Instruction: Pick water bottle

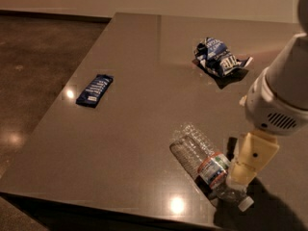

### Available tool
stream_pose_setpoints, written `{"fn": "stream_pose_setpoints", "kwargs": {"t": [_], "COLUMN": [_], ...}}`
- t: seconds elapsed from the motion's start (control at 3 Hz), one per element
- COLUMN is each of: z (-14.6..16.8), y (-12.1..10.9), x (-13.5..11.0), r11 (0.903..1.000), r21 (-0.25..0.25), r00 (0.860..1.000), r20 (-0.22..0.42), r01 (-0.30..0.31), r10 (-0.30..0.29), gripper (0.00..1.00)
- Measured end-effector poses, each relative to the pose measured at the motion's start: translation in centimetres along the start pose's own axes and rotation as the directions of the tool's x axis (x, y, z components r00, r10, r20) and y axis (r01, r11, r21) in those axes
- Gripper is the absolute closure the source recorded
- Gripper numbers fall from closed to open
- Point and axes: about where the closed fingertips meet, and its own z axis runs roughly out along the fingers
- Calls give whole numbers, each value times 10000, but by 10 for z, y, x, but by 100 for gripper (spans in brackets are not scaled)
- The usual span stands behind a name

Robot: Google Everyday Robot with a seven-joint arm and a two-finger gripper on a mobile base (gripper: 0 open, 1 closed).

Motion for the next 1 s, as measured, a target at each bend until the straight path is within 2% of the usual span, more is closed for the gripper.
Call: {"fn": "stream_pose_setpoints", "kwargs": {"t": [1.0], "z": [42], "y": [36], "x": [-12], "r11": [9995], "r21": [-264], "r00": [9982], "r20": [-568], "r01": [160], "r10": [-175], "gripper": [0]}}
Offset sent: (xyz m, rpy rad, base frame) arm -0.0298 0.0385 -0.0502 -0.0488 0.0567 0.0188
